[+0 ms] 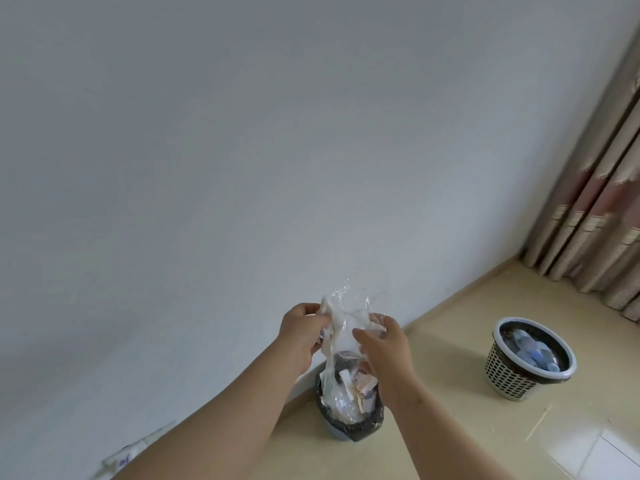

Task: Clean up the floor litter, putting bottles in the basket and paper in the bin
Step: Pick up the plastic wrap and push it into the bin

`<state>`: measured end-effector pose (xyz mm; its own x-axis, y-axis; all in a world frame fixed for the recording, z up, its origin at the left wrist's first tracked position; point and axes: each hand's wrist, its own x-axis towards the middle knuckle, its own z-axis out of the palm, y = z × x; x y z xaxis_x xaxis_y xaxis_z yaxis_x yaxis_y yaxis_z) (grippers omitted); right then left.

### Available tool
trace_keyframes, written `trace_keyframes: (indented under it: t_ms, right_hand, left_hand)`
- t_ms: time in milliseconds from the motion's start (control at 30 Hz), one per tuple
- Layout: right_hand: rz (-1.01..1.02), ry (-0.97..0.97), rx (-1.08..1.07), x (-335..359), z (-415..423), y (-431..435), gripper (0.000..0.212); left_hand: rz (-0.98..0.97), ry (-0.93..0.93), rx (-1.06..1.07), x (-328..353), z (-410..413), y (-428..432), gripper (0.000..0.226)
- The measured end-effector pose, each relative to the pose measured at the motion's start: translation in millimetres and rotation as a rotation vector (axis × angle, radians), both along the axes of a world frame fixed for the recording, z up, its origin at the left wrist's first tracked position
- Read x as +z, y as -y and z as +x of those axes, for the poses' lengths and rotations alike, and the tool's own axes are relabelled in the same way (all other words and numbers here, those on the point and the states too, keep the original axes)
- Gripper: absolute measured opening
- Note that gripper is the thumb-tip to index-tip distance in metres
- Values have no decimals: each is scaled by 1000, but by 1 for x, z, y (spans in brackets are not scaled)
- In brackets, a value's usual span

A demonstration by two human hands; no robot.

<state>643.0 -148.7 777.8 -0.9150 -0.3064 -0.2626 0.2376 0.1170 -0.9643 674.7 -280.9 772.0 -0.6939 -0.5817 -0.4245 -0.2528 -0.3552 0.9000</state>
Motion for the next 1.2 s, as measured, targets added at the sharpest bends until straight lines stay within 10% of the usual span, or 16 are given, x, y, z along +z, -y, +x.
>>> trace_keyframes:
  t_ms: [767, 1200]
  right_hand:
    - [559, 279, 51, -186, -271, 58, 21]
    - [786, -69, 2, -391, -287, 69, 23]
  left_hand:
    - [89, 513, 95, -190, -233, 68, 16]
    - [-118, 739, 47, -399, -247, 85, 8]
